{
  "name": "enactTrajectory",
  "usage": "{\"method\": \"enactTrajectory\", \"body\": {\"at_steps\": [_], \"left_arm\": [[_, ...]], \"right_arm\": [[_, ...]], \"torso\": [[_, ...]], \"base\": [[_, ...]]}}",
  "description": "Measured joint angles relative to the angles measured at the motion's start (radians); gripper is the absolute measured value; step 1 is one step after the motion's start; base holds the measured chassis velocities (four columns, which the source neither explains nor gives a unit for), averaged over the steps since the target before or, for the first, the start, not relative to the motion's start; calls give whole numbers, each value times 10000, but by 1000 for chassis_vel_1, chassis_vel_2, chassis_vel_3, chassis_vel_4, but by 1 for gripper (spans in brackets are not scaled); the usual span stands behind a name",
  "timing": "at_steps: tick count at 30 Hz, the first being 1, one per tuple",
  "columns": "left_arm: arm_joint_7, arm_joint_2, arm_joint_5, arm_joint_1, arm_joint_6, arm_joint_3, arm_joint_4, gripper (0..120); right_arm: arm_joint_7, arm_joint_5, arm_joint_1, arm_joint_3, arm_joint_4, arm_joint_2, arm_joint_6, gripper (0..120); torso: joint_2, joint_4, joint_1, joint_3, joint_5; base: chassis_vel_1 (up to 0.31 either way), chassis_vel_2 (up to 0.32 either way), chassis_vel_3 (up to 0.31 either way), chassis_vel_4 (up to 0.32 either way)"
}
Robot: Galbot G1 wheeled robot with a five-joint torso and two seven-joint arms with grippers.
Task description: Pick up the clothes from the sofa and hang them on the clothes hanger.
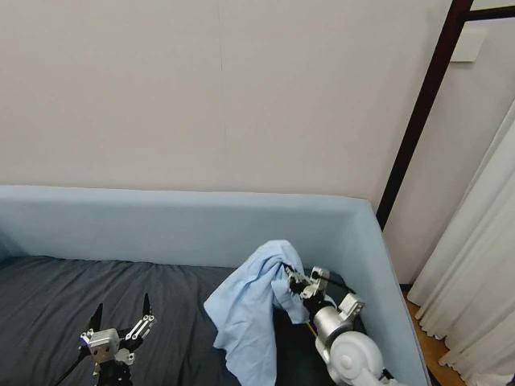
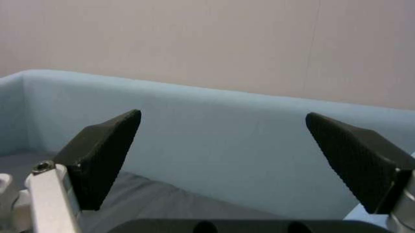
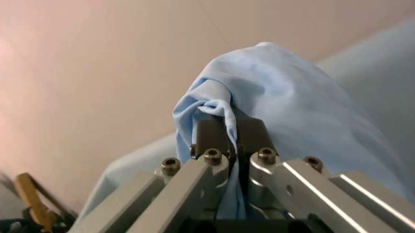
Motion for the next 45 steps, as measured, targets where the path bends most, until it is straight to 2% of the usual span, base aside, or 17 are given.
{"method": "enactTrajectory", "body": {"at_steps": [9, 14, 22, 25, 26, 30, 32, 36, 40, 41, 43, 44, 45], "left_arm": [[-1, -176, 60, 78, -66, 129, -259, 100], [-12, -267, 64, 88, -88, 123, -350, 100], [-18, -301, 61, 115, -90, -37, -465, 100], [-24, -303, 54, 135, -91, -134, -458, 100], [-24, -303, 54, 135, -91, -134, -458, 100], [-32, -406, 87, 249, -138, -144, -478, 100], [-33, -411, 100, 286, -170, -166, -489, 100], [-72, -451, 130, 389, -352, -329, -534, 100], [-78, -624, 294, 399, -503, -93, -446, 100], [-78, -624, 294, 399, -503, -93, -446, 100], [-79, -648, 333, 373, -517, -38, -373, 100], [-78, -644, 326, 335, -516, -60, -342, 100], [-78, -644, 326, 335, -516, -60, -342, 100]], "right_arm": [[-1507, 1265, 1618, 304, 278, -1720, 912, 0], [-2034, 1716, 2365, 163, 48, -2167, 1028, 0], [-2509, 1649, 3323, -582, -1200, -1880, 1209, 0], [-3030, 925, 4292, -1399, -2717, -1411, 1475, 0], [-3030, 925, 4292, -1399, -2717, -1411, 1475, 0], [-4222, -415, 5571, -2094, -5224, -845, 2027, 0], [-4365, -565, 5709, -2130, -5564, -717, 2123, 0], [-4659, -1473, 5270, -1991, -5523, -384, 2643, 0], [-4904, -2905, 3769, -1972, -5503, -165, 3410, 0], [-4904, -2905, 3769, -1972, -5503, -165, 3410, 0], [-5008, -3743, 2631, -2037, -5884, 51, 3953, 0], [-5020, -4118, 1989, -2095, -6156, 213, 4211, 0], [-5020, -4118, 1989, -2095, -6156, 213, 4211, 0]], "torso": [[0, 0, 0, 0, -1], [0, 0, 0, 0, -2], [0, 0, 0, 1, -1], [0, 2, 0, 1, -1], [0, 2, 0, 1, -1], [-1, 4, 1, 2, -4], [-1, 4, 1, 3, -3], [0, 1, 0, -1, -6], [-1, -1, 1, 1, 0], [-1, -1, 1, 1, 0], [1, -1, -1, -2, -6], [-1, -1, 0, 2, 2], [-1, -1, 0, 2, 2]], "base": [[0, 0, 0, 0], [0, 0, 0, 0], [0, 0, 0, 0], [0, 0, 0, 0], [0, 0, 0, 0], [0, 0, 0, 0], [0, 0, 0, 0], [0, 0, 0, 0], [0, 0, 0, 0], [0, 0, 0, 0], [0, 0, 0, 0], [0, 0, 0, 0], [0, 0, 0, 0]]}}
